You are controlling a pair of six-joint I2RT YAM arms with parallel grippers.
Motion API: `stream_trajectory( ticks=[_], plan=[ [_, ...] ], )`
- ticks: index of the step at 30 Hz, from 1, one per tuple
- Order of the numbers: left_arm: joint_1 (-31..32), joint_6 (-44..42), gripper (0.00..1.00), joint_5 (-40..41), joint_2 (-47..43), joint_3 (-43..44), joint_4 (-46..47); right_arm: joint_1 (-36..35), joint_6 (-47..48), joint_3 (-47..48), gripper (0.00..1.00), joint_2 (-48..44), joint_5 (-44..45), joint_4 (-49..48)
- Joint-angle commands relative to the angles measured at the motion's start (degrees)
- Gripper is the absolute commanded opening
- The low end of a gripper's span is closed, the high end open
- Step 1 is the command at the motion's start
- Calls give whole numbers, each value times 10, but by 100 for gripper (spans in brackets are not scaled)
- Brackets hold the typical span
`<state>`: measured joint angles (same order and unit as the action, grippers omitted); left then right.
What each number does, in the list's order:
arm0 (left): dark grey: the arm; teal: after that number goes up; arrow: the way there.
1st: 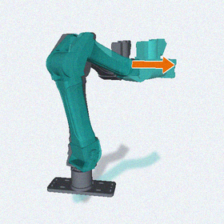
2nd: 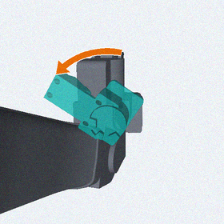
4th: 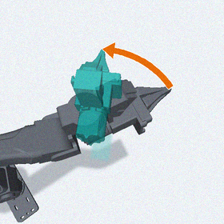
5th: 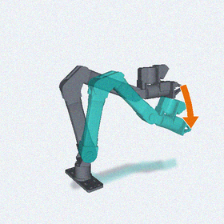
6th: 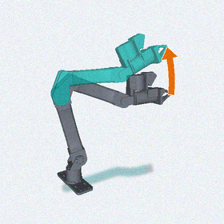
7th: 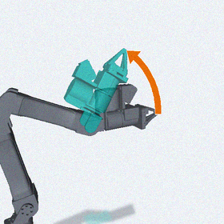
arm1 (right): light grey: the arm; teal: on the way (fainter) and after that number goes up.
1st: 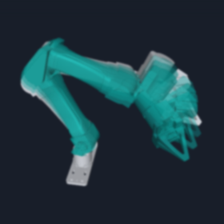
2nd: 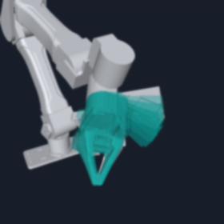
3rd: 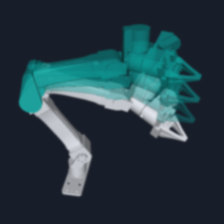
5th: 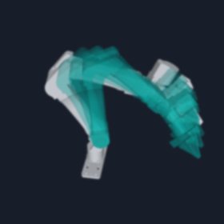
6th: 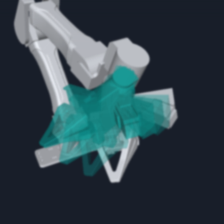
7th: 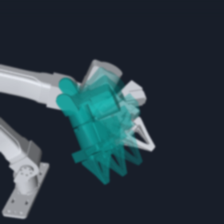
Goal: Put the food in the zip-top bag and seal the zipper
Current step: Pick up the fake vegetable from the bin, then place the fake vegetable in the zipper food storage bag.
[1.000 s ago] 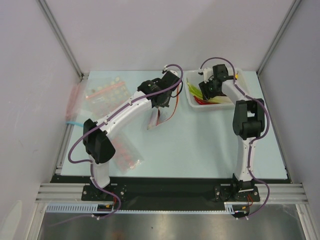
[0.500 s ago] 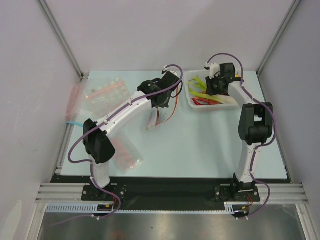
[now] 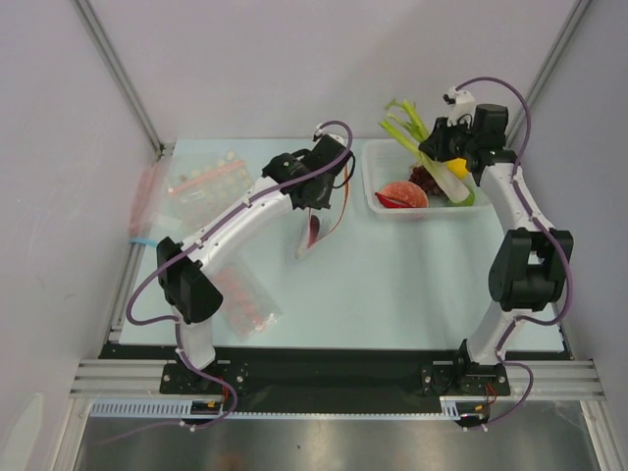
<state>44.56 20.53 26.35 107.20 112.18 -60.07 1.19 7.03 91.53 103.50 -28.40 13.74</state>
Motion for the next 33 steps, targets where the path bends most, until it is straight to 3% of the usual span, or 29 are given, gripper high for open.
stream_trajectory(
  ticks=[1,8,12,15,22,27,33],
  plan=[
    [1,19,0,-23,-23,55,-19,16,-68,-6,0,-54,-53,-92],
    [2,28,0,-52,2,98,-46,-7,-245,-51,0,-109,-152,-271],
    [2,38,0,-75,17,121,-61,-34,-383,-145,0,-159,-156,-508],
    [4,42,0,-87,20,124,-60,-46,-453,-178,0,-183,-142,-581],
    [7,55,0,-108,38,127,-59,-73,-546,-229,0,-238,-57,-691],
    [8,69,0,-139,46,132,-47,-86,-644,-253,0,-233,3,-794],
    [8,78,0,-164,49,146,-36,-109,-678,-268,0,-220,32,-850]
  ],
)
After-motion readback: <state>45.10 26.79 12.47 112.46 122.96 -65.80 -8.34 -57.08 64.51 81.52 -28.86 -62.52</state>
